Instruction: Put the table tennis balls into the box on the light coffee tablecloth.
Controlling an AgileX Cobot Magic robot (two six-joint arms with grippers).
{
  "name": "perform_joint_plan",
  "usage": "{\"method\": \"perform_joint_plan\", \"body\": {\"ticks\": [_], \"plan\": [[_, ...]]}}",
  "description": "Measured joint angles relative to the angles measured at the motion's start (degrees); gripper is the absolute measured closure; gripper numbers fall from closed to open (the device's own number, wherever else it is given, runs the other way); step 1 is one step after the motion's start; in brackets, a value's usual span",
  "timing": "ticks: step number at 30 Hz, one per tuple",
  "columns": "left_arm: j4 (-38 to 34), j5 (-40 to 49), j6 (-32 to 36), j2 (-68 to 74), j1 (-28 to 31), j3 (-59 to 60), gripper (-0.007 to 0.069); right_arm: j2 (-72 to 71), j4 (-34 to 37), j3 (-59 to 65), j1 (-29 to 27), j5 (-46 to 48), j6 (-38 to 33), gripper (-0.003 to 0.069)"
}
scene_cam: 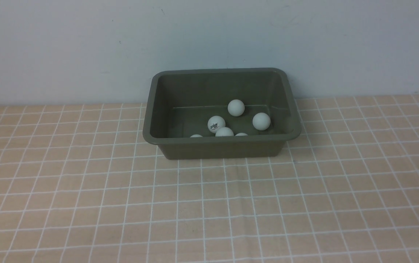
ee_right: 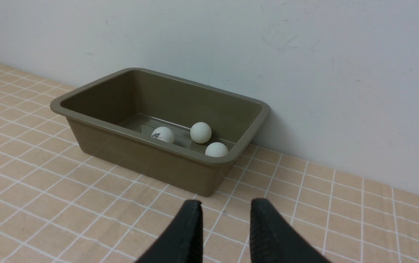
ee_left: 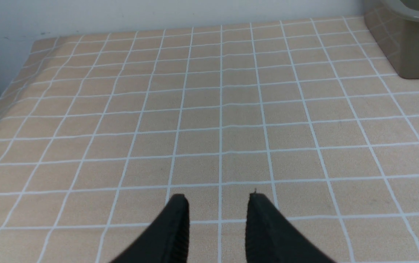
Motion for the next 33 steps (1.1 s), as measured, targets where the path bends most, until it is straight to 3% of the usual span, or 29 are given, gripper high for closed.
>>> {"method": "perform_joint_plan", "body": {"ticks": [3, 9, 10, 11, 13, 18, 26, 33], "plan": [[0.0, 0.0, 0.0, 0.0, 0.0, 0.0, 0.0452, -0.5, -0.1, 0.0, -1.4, 0.1, 0.0, 0.0477], [0.0, 0.0, 0.0, 0.0, 0.0, 0.0, 0.0452, -1.1, 2.0, 0.3, -17.3, -3.9, 5.3, 0.0477], [0.0, 0.0, 0.0, 0.0, 0.0, 0.0, 0.0452, -1.4, 2.2, 1.1, -23.0, -5.3, 6.4, 0.0477], [0.0, 0.0, 0.0, 0.0, 0.0, 0.0, 0.0452, -1.5, 2.2, 1.3, -23.5, -5.9, 6.5, 0.0477], [0.0, 0.0, 0.0, 0.0, 0.0, 0.0, 0.0452, -3.1, 2.3, 3.9, -29.9, -6.7, 7.4, 0.0477], [0.0, 0.0, 0.0, 0.0, 0.0, 0.0, 0.0452, -7.4, 2.4, 9.3, -36.7, -6.5, 8.8, 0.0477], [0.1, 0.0, 0.0, 0.0, 0.0, 0.0, 0.0452, -14.0, 0.7, 15.7, -38.0, 2.2, 8.8, 0.0477], [0.1, 0.0, 0.0, 0.0, 0.0, 0.0, 0.0452, -14.2, 0.5, 16.6, -35.4, 3.0, 8.9, 0.0477]]}}
